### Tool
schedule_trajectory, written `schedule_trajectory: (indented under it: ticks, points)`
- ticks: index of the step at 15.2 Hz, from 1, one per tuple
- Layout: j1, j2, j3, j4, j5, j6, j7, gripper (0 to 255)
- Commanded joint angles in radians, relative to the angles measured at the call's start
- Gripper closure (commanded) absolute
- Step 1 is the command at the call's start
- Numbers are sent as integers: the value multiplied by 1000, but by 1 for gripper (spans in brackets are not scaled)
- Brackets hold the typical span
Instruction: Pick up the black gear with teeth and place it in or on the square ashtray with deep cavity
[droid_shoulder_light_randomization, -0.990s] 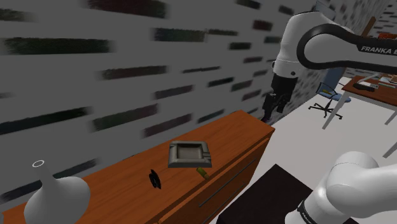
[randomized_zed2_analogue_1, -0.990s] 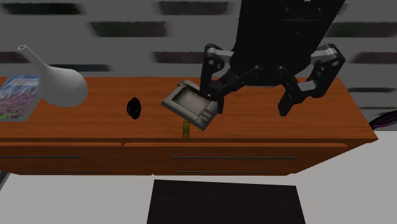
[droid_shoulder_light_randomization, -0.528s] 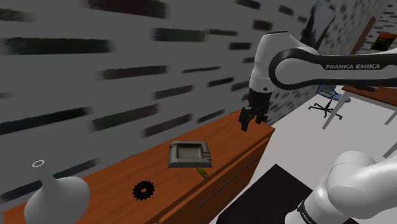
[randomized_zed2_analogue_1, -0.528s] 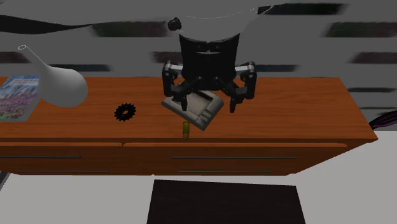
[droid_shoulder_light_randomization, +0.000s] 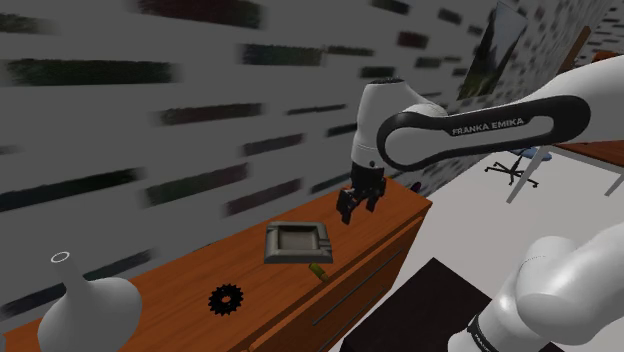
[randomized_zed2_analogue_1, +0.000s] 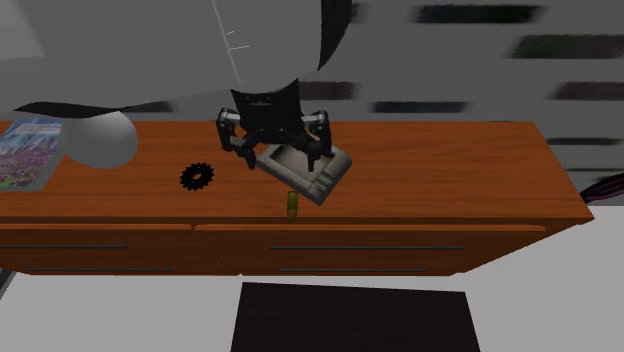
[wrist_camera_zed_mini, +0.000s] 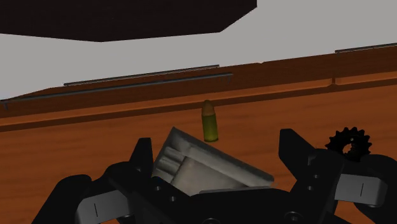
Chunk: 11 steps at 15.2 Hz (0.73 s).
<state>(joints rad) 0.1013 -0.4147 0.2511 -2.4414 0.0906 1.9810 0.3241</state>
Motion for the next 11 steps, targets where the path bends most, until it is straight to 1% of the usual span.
schedule_trajectory:
  ticks: [1, 6, 11]
  points:
    - [4, 67, 26, 15, -1, 56, 31, 0]
    - [13, 249, 87, 85, -34, 175, 121, 0]
    - [30, 443, 129, 187, -108, 265, 227, 0]
